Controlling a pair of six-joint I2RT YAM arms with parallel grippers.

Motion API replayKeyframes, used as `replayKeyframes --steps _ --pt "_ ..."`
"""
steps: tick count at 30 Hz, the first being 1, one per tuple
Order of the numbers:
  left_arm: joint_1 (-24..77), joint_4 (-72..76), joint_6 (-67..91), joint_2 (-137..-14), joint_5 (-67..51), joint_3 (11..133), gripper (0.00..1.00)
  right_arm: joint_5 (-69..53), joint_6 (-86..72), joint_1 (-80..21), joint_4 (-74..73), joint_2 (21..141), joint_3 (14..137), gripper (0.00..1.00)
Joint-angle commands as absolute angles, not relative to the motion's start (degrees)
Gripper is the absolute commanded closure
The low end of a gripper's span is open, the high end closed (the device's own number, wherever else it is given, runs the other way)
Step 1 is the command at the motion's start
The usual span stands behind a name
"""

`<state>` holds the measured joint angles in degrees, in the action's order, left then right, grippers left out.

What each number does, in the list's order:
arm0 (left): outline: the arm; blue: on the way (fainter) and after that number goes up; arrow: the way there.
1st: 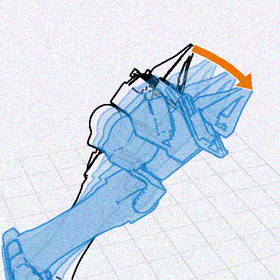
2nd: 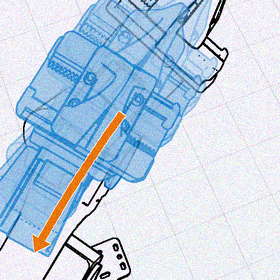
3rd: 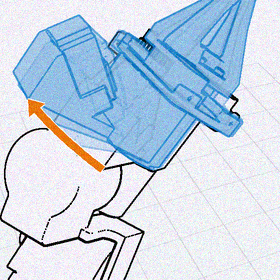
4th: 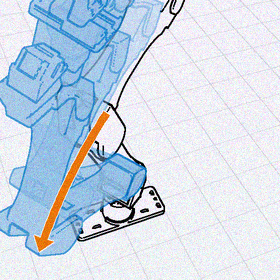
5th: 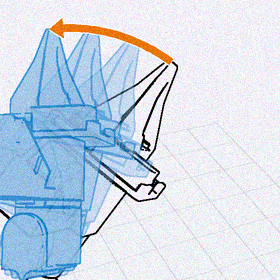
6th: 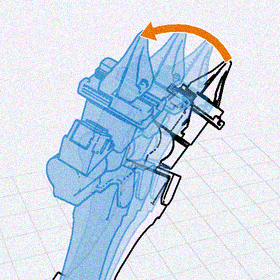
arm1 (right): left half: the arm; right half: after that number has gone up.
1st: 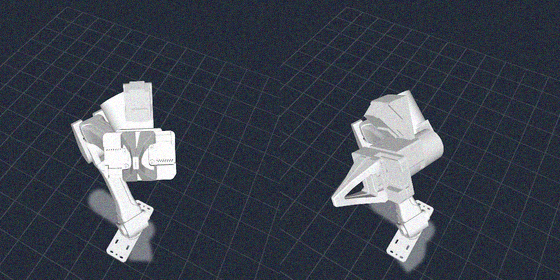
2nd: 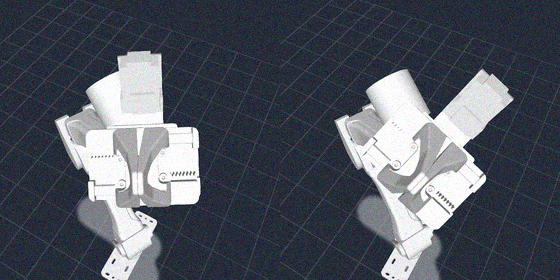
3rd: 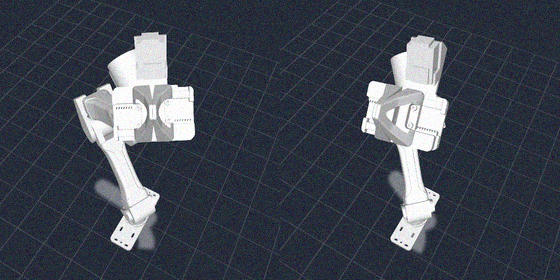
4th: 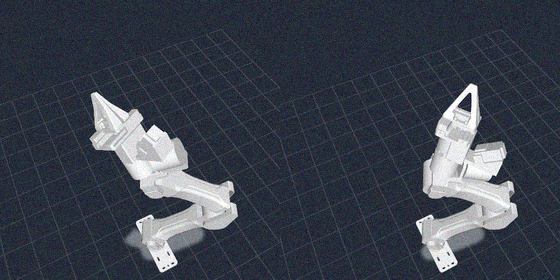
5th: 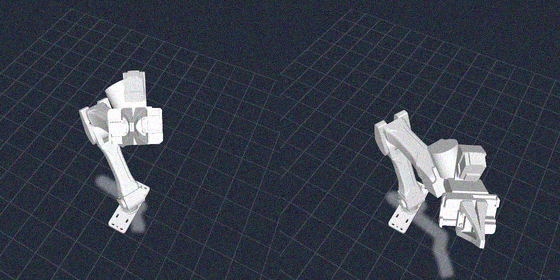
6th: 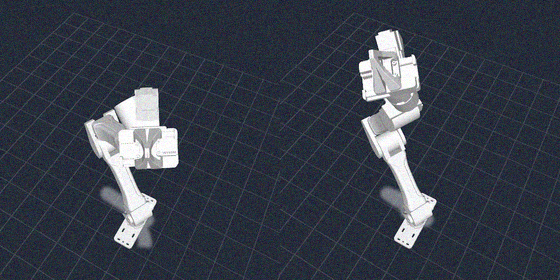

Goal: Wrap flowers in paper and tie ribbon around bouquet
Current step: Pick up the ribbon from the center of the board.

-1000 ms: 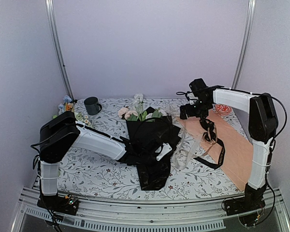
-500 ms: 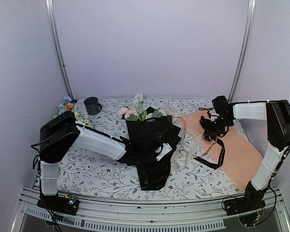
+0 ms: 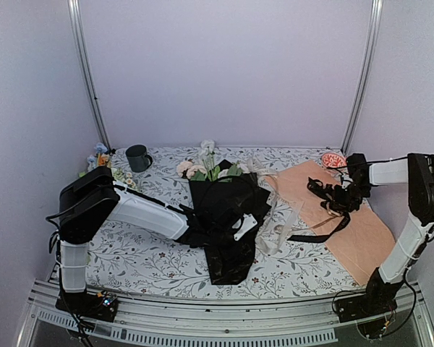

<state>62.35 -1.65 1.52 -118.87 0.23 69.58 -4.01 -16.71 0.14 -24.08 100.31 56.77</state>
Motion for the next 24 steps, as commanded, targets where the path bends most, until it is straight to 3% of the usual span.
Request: replayKeyframes --steps 1,6,10,15,19,24 --pt "61.24 -13.47 1.40 -123.09 1.43 65.73 0.32 1.73 -17.09 7.00 -23.45 92.57 54.27 0.79" --pt "61.22 -13.74 1.20 -123.30 2.09 65.51 0.32 -2.65 -16.92 17.58 -21.26 86.28 53.28 0.75" --pt "61.19 -13.79 1.10 -123.30 2.10 65.39 0.32 -7.83 -16.79 17.84 -20.74 82.50 55.41 0.73" --pt "61.22 -13.81 1.26 -123.29 2.07 65.56 0.32 -13.24 -14.15 2.76 -20.04 79.16 55.96 0.70" --pt "61.20 -14.12 1.58 -123.22 2.02 65.48 0.32 -26.50 -12.15 -9.48 -21.71 83.88 55.79 0.70" --pt "61.21 -14.37 1.97 -122.97 1.99 65.30 0.32 -31.52 -10.78 -24.09 -24.76 90.81 56.53 0.68"
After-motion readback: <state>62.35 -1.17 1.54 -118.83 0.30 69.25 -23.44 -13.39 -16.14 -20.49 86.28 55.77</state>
